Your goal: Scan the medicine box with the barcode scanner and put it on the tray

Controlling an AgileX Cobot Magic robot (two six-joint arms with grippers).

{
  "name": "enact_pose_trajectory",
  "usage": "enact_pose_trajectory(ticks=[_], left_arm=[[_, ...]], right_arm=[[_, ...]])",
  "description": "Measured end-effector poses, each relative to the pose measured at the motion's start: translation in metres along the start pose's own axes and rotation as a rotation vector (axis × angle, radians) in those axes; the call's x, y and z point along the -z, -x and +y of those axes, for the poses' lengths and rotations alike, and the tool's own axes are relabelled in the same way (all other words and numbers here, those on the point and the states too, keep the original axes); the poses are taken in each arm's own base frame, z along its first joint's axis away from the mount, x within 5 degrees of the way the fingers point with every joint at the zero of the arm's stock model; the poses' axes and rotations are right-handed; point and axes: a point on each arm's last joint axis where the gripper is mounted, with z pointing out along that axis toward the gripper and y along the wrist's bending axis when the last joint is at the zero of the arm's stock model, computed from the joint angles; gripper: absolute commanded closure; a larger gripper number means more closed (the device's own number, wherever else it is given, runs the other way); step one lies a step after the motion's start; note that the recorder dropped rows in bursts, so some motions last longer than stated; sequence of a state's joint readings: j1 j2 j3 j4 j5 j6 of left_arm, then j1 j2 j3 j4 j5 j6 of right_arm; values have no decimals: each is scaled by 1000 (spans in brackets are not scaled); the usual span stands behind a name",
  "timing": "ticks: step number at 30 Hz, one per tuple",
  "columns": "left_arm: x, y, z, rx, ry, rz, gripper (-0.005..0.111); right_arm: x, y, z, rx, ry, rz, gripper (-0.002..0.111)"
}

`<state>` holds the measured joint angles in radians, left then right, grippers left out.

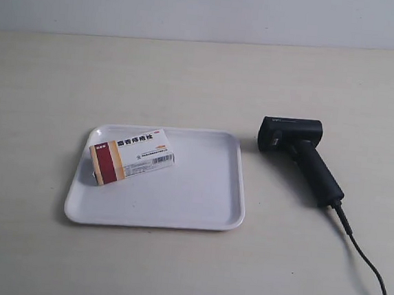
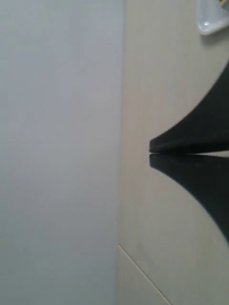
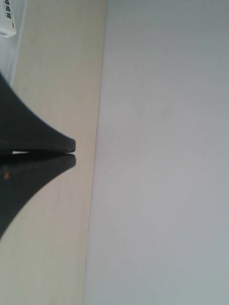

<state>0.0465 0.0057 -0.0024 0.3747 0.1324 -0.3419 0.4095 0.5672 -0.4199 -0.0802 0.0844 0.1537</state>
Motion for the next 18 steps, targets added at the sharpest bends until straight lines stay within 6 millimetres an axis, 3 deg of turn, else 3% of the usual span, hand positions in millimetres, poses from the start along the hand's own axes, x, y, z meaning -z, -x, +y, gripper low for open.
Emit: enact_pose_trajectory(ticks=[18], left_arm=[[0, -7, -3, -21, -33, 71, 104]], right_arm=[[0, 0, 0, 0, 0, 0, 108]])
